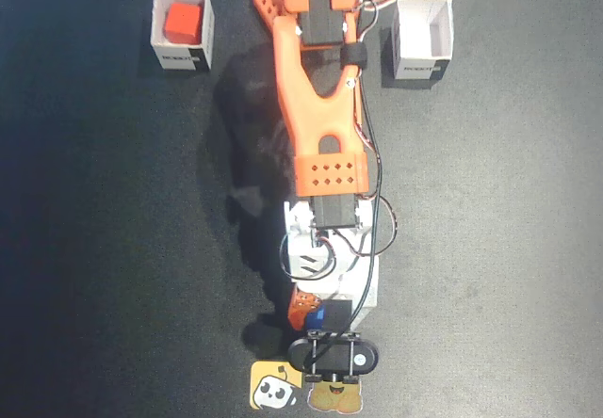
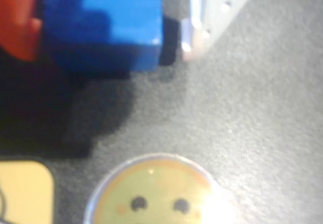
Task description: Put the red cube in the right box and the blue cube in the left box.
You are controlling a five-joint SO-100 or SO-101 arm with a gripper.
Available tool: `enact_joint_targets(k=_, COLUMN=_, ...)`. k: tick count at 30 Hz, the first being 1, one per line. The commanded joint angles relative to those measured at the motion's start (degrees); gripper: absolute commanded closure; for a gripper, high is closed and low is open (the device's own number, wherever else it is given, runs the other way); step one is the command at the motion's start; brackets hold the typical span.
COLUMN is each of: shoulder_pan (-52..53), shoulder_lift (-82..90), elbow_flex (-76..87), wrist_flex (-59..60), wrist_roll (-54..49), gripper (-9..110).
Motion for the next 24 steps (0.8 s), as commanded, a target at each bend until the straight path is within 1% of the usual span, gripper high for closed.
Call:
enact_joint_targets(k=1, shoulder_pan=-0.4, shoulder_lift=0.5, elbow_flex=-3.9, wrist_flex=-0.9, wrist_roll=-0.1, gripper=83)
enact_joint_targets(k=12, shoulder_pan=0.3, shoulder_lift=0.9, elbow_flex=-2.9, wrist_flex=0.2, wrist_roll=0.4, gripper=92)
enact_joint_targets(k=24, shoulder_pan=-1.1, shoulder_lift=10.5, elbow_flex=6.9, wrist_flex=2.4, wrist_roll=0.7, gripper=92)
